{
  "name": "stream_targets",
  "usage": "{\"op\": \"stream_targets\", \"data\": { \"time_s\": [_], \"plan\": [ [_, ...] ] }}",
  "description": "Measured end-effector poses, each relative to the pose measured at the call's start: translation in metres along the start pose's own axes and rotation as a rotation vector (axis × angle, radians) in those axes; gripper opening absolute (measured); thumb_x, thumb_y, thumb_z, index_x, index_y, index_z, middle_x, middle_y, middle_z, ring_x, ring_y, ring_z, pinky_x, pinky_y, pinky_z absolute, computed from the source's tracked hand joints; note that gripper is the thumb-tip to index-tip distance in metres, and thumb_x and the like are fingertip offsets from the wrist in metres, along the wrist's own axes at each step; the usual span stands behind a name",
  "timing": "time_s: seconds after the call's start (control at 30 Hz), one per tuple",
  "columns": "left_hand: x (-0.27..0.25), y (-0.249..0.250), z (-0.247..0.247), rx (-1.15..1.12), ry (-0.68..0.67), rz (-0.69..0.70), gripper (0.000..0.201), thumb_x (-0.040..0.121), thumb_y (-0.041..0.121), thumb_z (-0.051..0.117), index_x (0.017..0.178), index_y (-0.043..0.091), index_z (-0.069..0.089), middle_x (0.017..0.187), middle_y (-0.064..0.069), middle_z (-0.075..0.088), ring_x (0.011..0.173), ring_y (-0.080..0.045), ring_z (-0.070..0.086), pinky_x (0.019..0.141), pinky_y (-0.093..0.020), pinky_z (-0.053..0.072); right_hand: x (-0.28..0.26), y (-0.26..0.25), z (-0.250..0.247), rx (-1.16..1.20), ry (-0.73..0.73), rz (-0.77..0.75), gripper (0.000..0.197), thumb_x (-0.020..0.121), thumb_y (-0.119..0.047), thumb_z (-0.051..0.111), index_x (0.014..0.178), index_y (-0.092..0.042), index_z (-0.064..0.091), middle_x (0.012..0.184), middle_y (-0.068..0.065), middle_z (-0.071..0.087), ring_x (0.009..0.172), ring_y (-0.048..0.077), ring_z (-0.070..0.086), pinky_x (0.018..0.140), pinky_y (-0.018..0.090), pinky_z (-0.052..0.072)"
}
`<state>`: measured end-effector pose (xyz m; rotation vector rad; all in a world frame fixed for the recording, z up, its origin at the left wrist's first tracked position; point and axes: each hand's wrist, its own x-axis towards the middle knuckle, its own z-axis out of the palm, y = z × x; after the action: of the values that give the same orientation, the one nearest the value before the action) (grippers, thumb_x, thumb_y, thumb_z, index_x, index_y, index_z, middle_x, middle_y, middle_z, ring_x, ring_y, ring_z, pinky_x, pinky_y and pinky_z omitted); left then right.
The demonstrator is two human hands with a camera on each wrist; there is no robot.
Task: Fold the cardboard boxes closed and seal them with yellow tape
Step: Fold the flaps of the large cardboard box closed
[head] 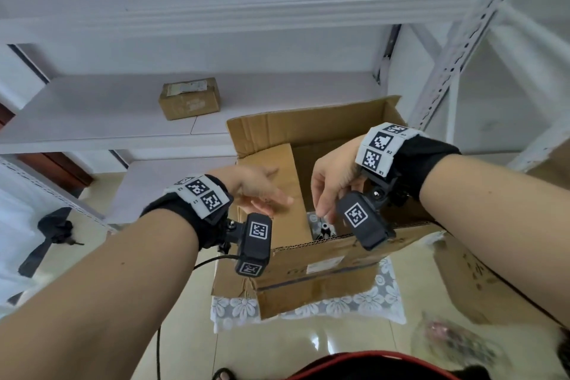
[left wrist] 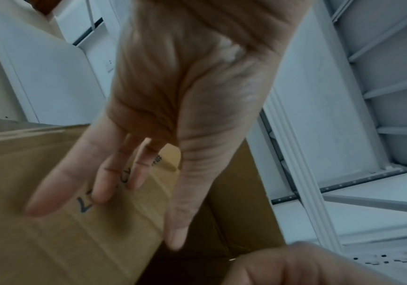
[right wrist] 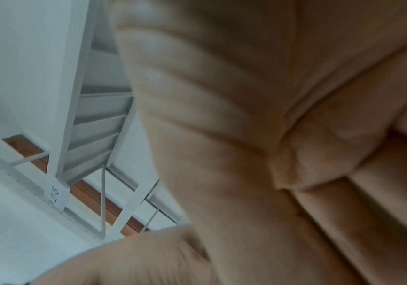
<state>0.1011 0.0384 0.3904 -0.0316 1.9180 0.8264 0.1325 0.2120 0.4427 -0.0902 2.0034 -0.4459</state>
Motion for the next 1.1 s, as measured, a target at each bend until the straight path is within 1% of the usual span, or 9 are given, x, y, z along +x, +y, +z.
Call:
{"op": "stream_targets", "data": {
  "time_s": [0.07,0.17,0.5,0.6,0.7,0.8,0.9,1.0,1.1],
  "plan": [
    [0.001,0.004,0.002,0.125,-0.121,-0.038,0.114,0.074,0.025,0.083,0.155,0.035,0.003,0.147,-0.017,0.042,0.106,-0.030,0.065,0.105,-0.051,0.044,-0.004,0.007,-0.001,0.003,-0.004,-0.002,0.045,0.081,-0.024,0.074,0.115,0.002,0.062,0.096,0.015,0.068,0.066,0.018,0.065,0.056,0.026,0.054],
    [-0.002,0.017,0.001,0.314,-0.263,-0.075,0.117,0.065,0.040,0.085,0.155,0.035,0.009,0.159,-0.011,0.023,0.116,-0.028,0.059,0.107,-0.050,0.042,-0.012,0.019,-0.002,-0.035,-0.012,0.014,0.047,0.079,-0.028,0.076,0.115,-0.001,0.062,0.094,0.012,0.069,0.074,0.020,0.065,0.060,0.027,0.055],
    [-0.031,0.126,0.019,0.409,-0.246,0.046,0.101,0.072,0.058,0.070,0.154,0.031,0.018,0.154,-0.015,0.032,0.122,-0.035,0.054,0.088,-0.048,0.056,-0.033,0.064,-0.009,-0.028,0.036,0.089,0.040,0.078,-0.031,0.076,0.109,-0.007,0.065,0.101,0.015,0.072,0.081,0.025,0.070,0.073,0.035,0.058],
    [-0.031,0.145,0.039,0.312,-0.270,0.082,0.094,0.075,0.058,0.069,0.153,0.036,0.021,0.153,-0.014,0.034,0.120,-0.038,0.055,0.070,-0.046,0.059,-0.044,0.085,-0.015,0.071,0.176,0.036,0.027,0.082,-0.026,0.073,0.100,-0.007,0.067,0.091,0.013,0.074,0.082,0.027,0.072,0.081,0.041,0.057],
    [-0.024,0.150,0.066,0.317,-0.340,0.088,0.082,0.086,0.049,0.063,0.154,0.034,0.019,0.151,-0.016,0.036,0.121,-0.040,0.054,0.065,-0.043,0.058,-0.055,0.106,-0.025,0.126,0.508,-0.018,0.017,0.081,-0.022,0.074,0.079,-0.008,0.064,0.064,0.004,0.067,0.056,0.017,0.064,0.061,0.030,0.057],
    [-0.016,0.152,0.092,0.342,-0.348,0.054,0.066,0.101,0.029,0.048,0.155,0.021,0.013,0.145,-0.021,0.043,0.122,-0.045,0.053,0.055,-0.039,0.058,-0.061,0.129,-0.032,0.076,0.726,0.035,0.028,0.077,-0.030,0.076,0.079,-0.008,0.060,0.062,0.002,0.055,0.052,0.013,0.048,0.051,0.023,0.043],
    [-0.015,0.157,0.106,0.377,-0.369,0.064,0.041,0.104,0.021,0.042,0.145,0.014,0.039,0.132,-0.018,0.056,0.118,-0.045,0.056,0.052,-0.035,0.058,-0.060,0.149,-0.037,0.109,0.713,0.107,0.034,0.080,-0.029,0.075,0.092,-0.001,0.058,0.070,0.006,0.057,0.054,0.015,0.053,0.049,0.023,0.044],
    [-0.018,0.159,0.117,0.456,-0.428,0.069,0.028,0.104,0.022,0.042,0.122,0.012,0.060,0.127,-0.015,0.062,0.114,-0.042,0.060,0.067,-0.034,0.057,-0.055,0.157,-0.037,0.179,0.627,0.119,0.030,0.084,-0.025,0.071,0.094,0.000,0.058,0.078,0.011,0.065,0.060,0.019,0.066,0.052,0.027,0.054],
    [-0.016,0.155,0.126,0.494,-0.435,0.030,0.029,0.104,0.025,0.043,0.120,0.009,0.061,0.127,-0.012,0.063,0.101,-0.031,0.064,0.055,-0.024,0.053,-0.045,0.160,-0.034,0.217,0.594,0.077,0.028,0.086,-0.021,0.069,0.097,0.002,0.058,0.089,0.015,0.069,0.081,0.027,0.071,0.077,0.041,0.059]
  ]
}}
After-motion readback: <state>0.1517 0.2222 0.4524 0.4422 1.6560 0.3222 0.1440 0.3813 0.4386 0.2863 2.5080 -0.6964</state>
